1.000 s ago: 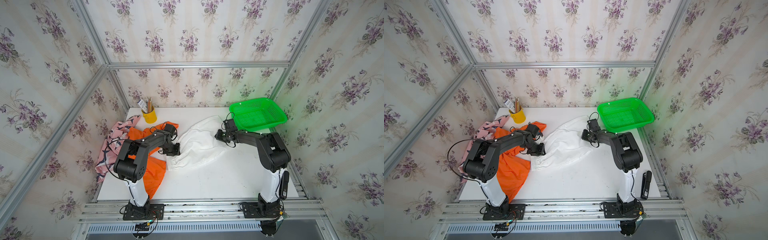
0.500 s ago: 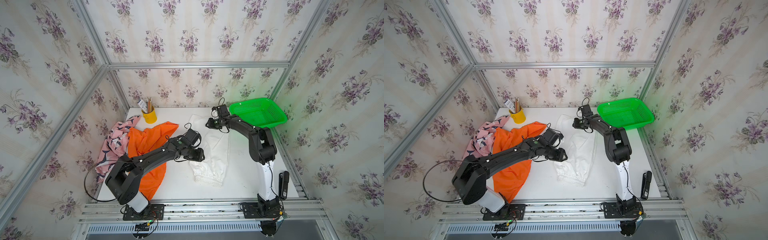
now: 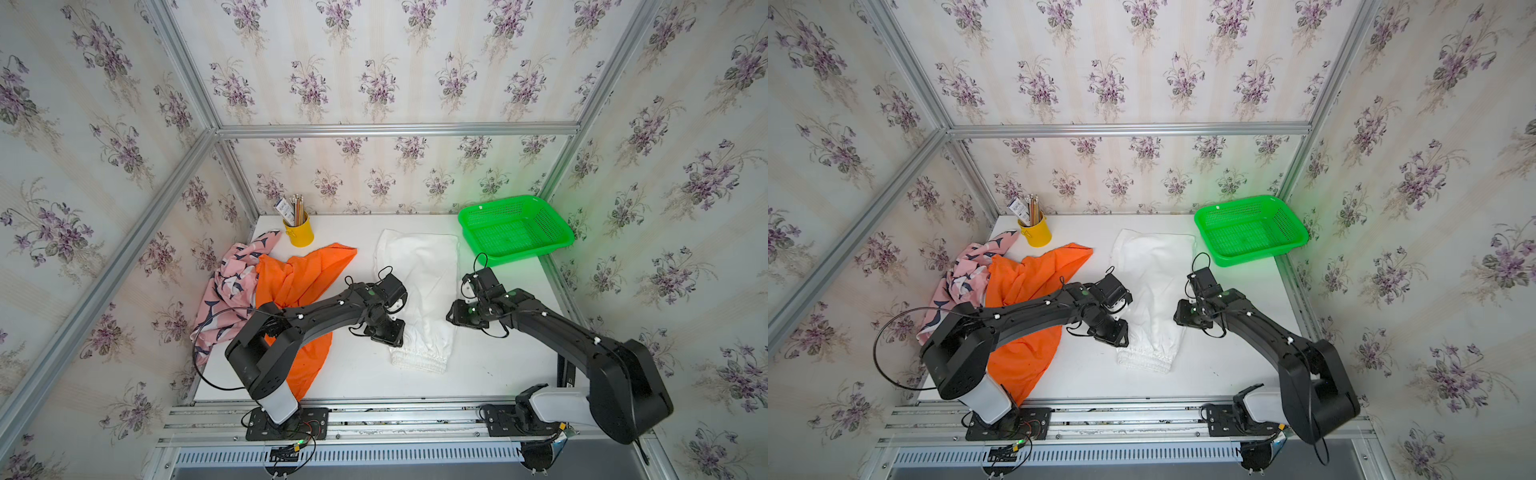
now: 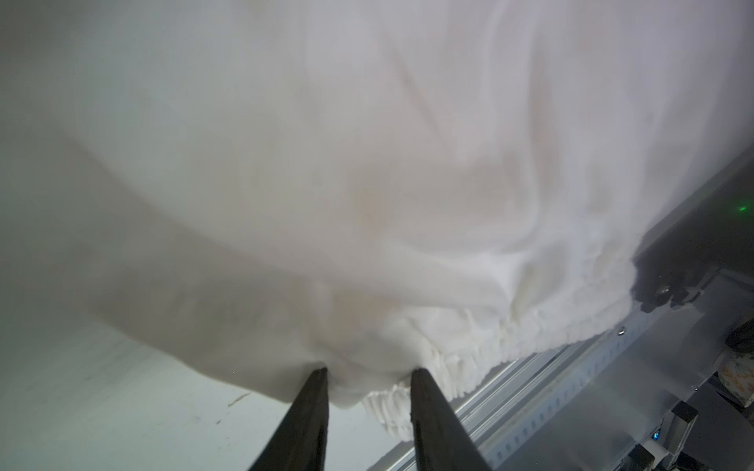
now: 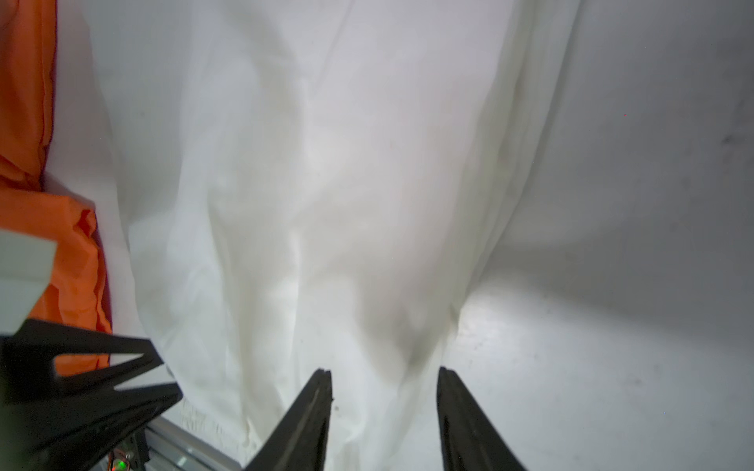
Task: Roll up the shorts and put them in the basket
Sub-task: Adjust the shorts at the center of the board, then roll the shorts at the center of the board.
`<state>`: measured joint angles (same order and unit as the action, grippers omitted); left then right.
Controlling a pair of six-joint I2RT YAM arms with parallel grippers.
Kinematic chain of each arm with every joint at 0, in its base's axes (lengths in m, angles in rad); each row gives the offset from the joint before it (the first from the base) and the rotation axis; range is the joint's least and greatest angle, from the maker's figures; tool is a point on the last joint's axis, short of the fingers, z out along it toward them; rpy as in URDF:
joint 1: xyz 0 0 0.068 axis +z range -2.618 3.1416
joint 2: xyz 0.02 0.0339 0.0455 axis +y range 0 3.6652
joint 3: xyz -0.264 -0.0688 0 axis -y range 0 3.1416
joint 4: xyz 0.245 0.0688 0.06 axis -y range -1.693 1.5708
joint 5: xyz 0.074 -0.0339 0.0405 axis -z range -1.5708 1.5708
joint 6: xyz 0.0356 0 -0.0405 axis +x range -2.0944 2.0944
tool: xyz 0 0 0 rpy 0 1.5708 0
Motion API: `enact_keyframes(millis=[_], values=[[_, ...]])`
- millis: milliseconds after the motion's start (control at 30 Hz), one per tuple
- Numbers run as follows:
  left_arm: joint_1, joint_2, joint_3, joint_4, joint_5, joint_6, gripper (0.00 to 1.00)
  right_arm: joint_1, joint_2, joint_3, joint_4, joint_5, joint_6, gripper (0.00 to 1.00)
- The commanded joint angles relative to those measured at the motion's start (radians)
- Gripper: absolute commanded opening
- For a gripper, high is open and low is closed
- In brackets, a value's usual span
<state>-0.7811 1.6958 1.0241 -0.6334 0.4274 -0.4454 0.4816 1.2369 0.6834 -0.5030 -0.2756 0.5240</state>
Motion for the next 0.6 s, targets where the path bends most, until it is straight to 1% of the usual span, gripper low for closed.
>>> enact_keyframes(millis=[0, 100, 133, 233, 300, 367, 433, 500, 533, 567], values=[[-0.006, 0.027, -0.047, 0.074, 0.049, -0.025, 0.36, 0.027, -0.077, -0.075, -0.013, -0.094, 0.111, 0.53], [-0.019, 0.045, -0.069, 0.106, 0.057, -0.046, 0.35, 0.049, -0.142, -0.177, 0.097, -0.218, 0.191, 0.62], [-0.023, 0.047, -0.073, 0.112, 0.056, -0.052, 0.34, 0.096, -0.150, -0.210, 0.158, -0.262, 0.224, 0.64], [-0.030, 0.046, -0.076, 0.125, 0.056, -0.064, 0.34, 0.136, -0.138, -0.245, 0.258, -0.309, 0.277, 0.64], [-0.031, 0.043, -0.076, 0.122, 0.051, -0.067, 0.35, 0.146, -0.135, -0.242, 0.285, -0.328, 0.303, 0.60], [-0.033, 0.033, -0.071, 0.107, 0.028, -0.067, 0.35, 0.147, -0.139, -0.233, 0.281, -0.332, 0.323, 0.48], [-0.036, 0.013, -0.061, 0.081, -0.009, -0.060, 0.37, 0.147, -0.154, -0.220, 0.239, -0.322, 0.327, 0.23], [-0.044, -0.019, -0.052, 0.059, -0.059, -0.047, 0.40, 0.148, -0.166, -0.202, 0.192, -0.306, 0.322, 0.07], [-0.051, -0.037, -0.046, 0.048, -0.094, -0.038, 0.43, 0.147, -0.173, -0.192, 0.177, -0.305, 0.322, 0.00], [-0.056, -0.056, -0.045, 0.041, -0.119, -0.030, 0.45, 0.148, -0.177, -0.183, 0.172, -0.307, 0.325, 0.00]])
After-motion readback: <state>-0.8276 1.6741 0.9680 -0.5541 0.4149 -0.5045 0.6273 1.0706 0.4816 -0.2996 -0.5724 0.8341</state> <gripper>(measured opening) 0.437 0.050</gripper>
